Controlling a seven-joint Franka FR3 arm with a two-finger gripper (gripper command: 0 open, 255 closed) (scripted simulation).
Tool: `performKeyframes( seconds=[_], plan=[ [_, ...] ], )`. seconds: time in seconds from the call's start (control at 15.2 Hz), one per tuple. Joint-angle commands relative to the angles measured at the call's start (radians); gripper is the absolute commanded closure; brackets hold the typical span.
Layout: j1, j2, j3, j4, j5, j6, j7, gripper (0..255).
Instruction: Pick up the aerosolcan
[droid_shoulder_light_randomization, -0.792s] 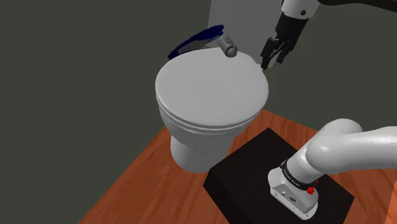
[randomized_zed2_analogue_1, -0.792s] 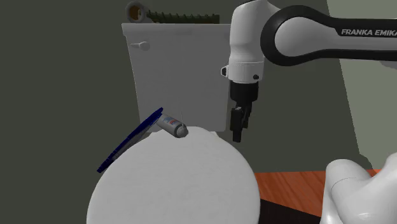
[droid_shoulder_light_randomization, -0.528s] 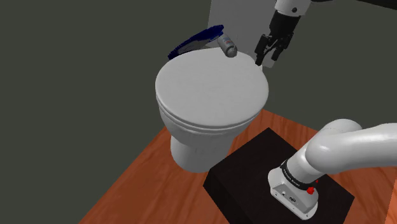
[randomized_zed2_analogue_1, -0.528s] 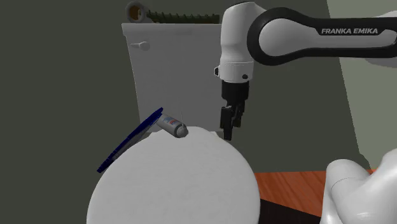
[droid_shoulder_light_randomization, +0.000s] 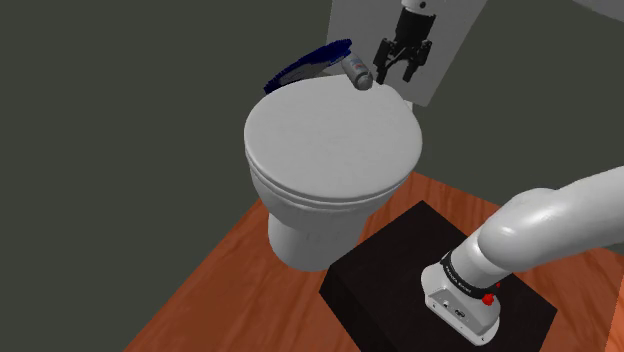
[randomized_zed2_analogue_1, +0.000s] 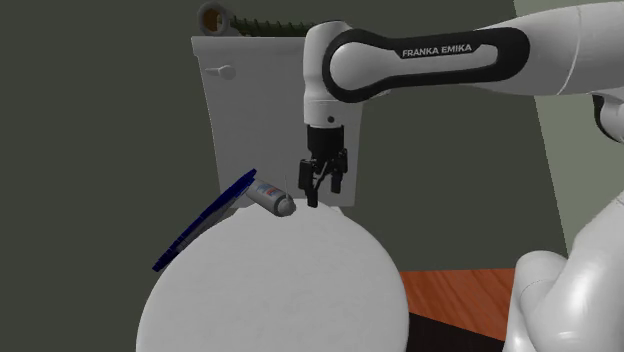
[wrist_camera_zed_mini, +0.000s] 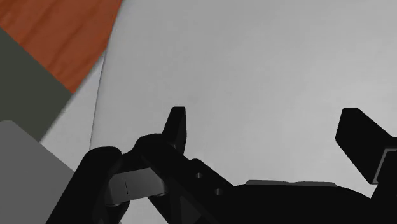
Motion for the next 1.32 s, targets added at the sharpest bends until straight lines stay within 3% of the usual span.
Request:
performKeyframes(
  seconds=[0.0, 0.53, 0.92, 1.25],
  plan=[
    [-0.010, 0.085, -0.008, 0.064, 0.007, 0.020, 0.017, 0],
    [-0.051, 0.390, -0.053, 0.366, 0.047, 0.023, 0.064, 0],
    [-0.091, 0.643, -0.085, 0.671, 0.095, -0.032, 0.096, 0],
    [-0.090, 0.634, -0.084, 0.605, 0.095, 0.026, 0.093, 0]
  ],
)
